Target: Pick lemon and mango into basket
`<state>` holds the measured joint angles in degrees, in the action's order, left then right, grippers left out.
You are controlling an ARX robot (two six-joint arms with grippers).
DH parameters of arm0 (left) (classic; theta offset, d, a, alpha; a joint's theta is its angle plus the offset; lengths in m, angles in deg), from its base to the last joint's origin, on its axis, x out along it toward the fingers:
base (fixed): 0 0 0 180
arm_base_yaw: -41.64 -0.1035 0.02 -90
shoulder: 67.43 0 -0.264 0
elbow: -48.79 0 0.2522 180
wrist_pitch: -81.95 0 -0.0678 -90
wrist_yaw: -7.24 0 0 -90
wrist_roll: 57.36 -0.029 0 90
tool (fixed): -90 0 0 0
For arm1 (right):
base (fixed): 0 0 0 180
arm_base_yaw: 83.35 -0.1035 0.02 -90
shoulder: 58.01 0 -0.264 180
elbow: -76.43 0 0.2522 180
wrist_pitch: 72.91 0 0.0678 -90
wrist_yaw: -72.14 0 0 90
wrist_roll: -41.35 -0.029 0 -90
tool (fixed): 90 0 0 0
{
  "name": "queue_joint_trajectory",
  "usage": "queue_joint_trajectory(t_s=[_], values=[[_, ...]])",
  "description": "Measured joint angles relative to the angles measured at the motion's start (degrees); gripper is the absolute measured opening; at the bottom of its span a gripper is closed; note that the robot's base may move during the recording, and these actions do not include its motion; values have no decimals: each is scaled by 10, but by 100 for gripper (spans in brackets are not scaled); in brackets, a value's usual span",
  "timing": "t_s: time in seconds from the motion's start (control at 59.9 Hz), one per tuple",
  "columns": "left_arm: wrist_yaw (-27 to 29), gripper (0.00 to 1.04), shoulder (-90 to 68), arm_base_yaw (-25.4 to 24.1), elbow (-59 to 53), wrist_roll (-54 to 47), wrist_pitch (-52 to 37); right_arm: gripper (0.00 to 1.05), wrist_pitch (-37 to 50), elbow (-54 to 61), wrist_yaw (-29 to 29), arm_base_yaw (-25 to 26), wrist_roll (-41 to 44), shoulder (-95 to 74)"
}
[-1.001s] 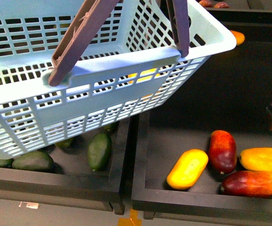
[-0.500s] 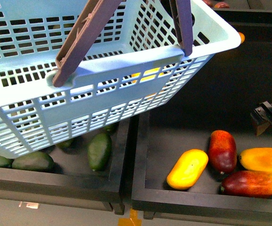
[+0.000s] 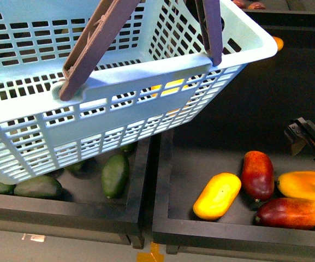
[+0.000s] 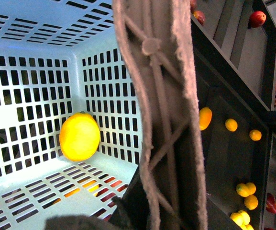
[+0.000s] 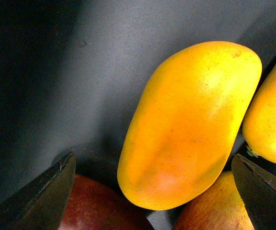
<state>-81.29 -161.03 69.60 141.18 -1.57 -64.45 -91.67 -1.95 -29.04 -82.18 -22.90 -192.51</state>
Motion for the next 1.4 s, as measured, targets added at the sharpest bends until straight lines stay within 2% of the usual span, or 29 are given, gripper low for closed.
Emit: queue_joint_trajectory(t_s=[0.567,0.601,0.684,0.767,0.967,1.218,1.401], values=[[0,5,0,0,0,0,0,96,-23,-81,-8,7,-1,-85],[0,5,0,0,0,0,0,93,-24,-84,-8,7,-1,-90],[0,5,0,0,0,0,0,76,-17,-83,-4,7,5,-91],[1,5,0,0,0,0,0,66,-4,-77,-2,7,14,-84],[0,5,0,0,0,0,0,64,33,-36,7,17,54,-21],[0,5,0,0,0,0,0,63,64,0,30,30,110,140],[1,5,0,0,0,0,0,63,61,-17,37,3,113,231]])
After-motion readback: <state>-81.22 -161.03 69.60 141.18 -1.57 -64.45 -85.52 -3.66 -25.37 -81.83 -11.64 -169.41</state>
